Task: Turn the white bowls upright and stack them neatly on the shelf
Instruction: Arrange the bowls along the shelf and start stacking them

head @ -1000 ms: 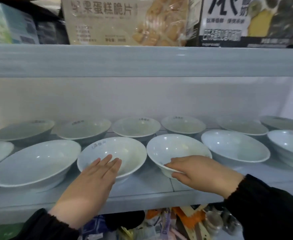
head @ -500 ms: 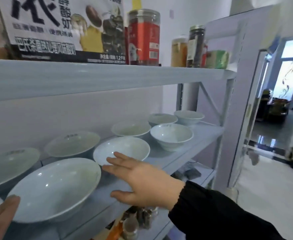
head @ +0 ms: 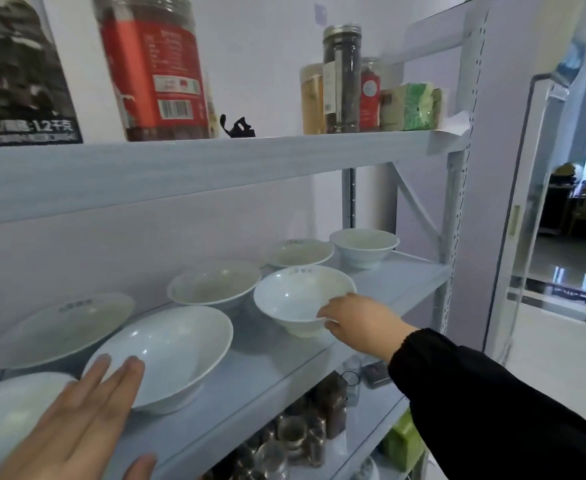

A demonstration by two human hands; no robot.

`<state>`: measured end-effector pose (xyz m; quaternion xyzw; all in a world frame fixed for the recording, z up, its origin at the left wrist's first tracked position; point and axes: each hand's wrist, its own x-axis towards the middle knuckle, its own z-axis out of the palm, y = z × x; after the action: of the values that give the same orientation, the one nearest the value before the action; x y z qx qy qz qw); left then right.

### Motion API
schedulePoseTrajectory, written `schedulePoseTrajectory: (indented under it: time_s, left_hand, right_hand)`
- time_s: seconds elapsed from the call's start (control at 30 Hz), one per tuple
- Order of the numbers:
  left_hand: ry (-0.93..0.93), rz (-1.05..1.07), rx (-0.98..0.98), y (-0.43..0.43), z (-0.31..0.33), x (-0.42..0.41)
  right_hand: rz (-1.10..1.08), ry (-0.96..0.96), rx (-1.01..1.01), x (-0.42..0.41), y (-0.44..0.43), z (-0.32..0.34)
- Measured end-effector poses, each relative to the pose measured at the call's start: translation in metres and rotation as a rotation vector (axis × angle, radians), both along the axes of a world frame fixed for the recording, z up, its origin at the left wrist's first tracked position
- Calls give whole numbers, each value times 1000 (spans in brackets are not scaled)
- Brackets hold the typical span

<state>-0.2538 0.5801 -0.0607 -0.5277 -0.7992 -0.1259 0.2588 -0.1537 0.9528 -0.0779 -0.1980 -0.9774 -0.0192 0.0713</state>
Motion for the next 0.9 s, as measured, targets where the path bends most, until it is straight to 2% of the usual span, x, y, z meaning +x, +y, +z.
schedulePoseTrajectory:
  time_s: [0.07, 0.13, 0.33, 0.57, 0.9]
  left_hand:
    - [43, -29, 40, 35, -5, 7]
    - [83, -13, -5, 65, -13, 7]
    - [20, 127, -94, 138, -17, 9]
    - [-49, 95, -72, 174, -12, -1]
    - [-108, -36, 6, 179, -5, -8]
  right_hand:
    - [95, 21, 75, 0, 17, -10]
    - [196, 47, 130, 4, 25, -16]
    - [343, 55, 100, 7, 38, -20]
    - [351, 208, 5, 10, 31, 6]
    - [166, 162, 27, 34, 9, 32]
